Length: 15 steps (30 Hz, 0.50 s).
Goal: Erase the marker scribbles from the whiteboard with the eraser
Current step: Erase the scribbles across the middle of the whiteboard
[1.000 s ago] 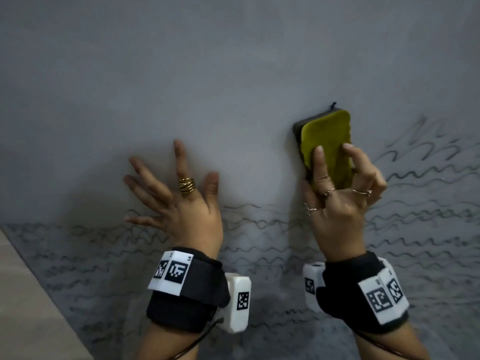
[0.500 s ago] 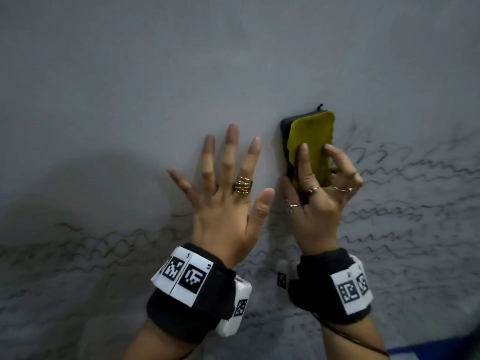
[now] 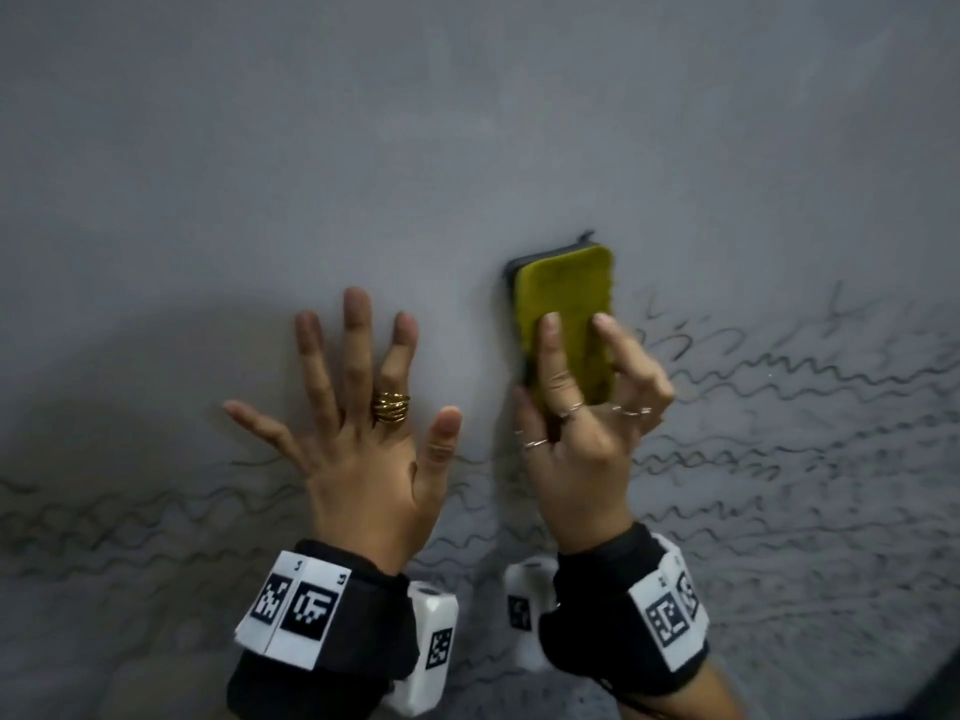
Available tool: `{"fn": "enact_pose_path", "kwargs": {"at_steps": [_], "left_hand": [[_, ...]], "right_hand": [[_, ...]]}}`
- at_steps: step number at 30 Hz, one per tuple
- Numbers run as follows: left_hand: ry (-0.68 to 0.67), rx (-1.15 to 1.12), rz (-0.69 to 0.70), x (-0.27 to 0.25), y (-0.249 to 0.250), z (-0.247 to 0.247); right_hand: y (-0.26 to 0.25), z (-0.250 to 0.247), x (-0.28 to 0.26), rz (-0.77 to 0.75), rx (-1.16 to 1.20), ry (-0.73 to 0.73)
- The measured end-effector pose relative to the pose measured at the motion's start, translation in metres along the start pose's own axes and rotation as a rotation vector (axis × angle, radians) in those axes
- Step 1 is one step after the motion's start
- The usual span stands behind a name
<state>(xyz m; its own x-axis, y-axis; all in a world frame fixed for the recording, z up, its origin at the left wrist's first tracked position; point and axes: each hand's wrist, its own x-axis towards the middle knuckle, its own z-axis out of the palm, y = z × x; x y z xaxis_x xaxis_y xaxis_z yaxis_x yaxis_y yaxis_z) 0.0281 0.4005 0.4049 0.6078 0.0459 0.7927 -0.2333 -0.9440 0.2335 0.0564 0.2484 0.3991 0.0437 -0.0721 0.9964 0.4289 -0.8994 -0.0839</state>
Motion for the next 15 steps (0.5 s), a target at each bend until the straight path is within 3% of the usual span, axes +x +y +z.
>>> {"fn": "enact_pose_path", "kwargs": {"at_steps": [3,6,10,13,15], "left_hand": [[0.048,-0.007,-0.024,0.002,0.005,0.007],[0.075,-0.053,-0.068,0.004,0.017,0.012],[0.044,-0.041,-0.081,0.000,0.017,0.009],[0.014,0.000,-0.101,-0.001,0.019,0.003],[0.012,0.010,-0.156,-0.001,0.029,-0.004]], "right_hand": [[-0.007,0.000,-0.003,-0.093,-0.040,-0.063],[0.018,-0.009,0.001,-0.134,-0.056,-0.032],[0.052,-0.019,0.003,-0.020,-0.014,0.025],[0.037,-0.012,0.004,0.040,0.022,0.054],[0.019,-0.005,0.003,0.004,0.031,0.027]]}}
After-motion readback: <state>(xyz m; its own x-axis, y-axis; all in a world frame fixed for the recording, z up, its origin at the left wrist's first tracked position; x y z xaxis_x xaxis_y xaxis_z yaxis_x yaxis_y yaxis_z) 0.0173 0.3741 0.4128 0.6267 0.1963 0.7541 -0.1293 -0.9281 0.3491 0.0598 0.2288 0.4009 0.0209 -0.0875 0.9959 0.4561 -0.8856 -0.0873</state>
